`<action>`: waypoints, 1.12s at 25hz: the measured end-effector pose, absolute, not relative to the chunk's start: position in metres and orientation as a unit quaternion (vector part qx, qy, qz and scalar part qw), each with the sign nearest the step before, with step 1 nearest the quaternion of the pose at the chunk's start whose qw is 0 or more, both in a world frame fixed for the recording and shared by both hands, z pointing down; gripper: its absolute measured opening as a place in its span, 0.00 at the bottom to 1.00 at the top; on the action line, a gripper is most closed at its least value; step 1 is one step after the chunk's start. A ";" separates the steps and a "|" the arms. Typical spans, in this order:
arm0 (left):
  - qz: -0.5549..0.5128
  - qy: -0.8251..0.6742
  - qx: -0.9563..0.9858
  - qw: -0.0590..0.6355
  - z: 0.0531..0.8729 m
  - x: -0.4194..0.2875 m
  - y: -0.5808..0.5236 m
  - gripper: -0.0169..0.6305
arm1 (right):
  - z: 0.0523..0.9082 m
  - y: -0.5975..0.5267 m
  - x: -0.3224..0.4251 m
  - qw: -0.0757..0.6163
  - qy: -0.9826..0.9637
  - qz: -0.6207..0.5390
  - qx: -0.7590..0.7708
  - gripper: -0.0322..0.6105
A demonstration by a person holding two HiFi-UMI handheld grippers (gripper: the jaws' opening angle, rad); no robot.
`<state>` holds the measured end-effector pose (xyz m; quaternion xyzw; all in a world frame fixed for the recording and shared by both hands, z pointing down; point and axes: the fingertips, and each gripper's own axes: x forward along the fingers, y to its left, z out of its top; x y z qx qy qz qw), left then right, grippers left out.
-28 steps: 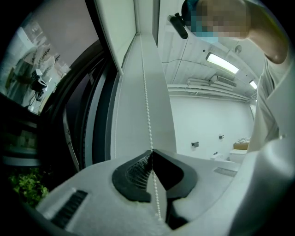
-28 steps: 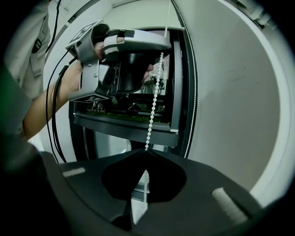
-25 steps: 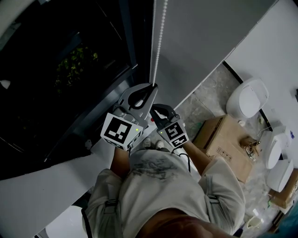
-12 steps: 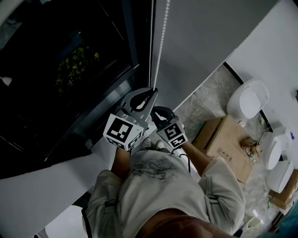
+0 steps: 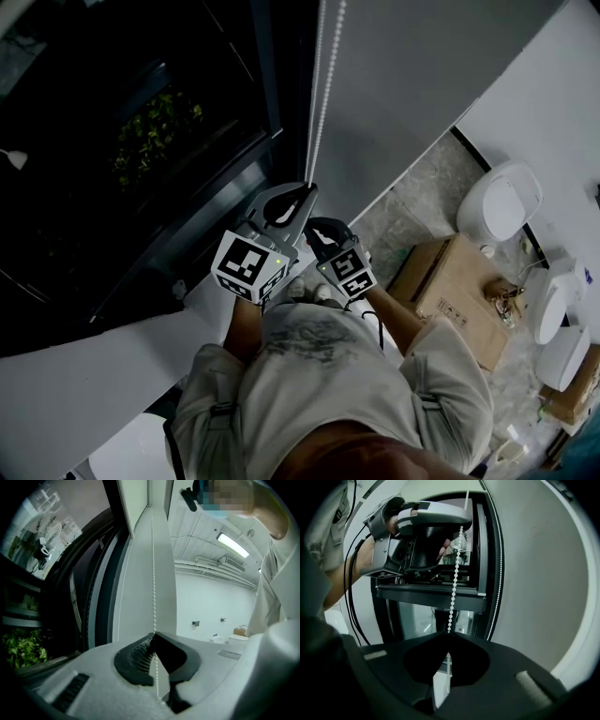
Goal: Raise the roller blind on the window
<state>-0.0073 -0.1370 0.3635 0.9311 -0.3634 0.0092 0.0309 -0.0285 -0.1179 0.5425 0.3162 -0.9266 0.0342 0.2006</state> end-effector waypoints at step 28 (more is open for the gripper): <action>0.006 -0.370 0.928 0.029 0.362 -0.012 -0.136 0.05 | 0.345 -0.129 0.002 0.057 -0.934 -0.039 0.351 0.14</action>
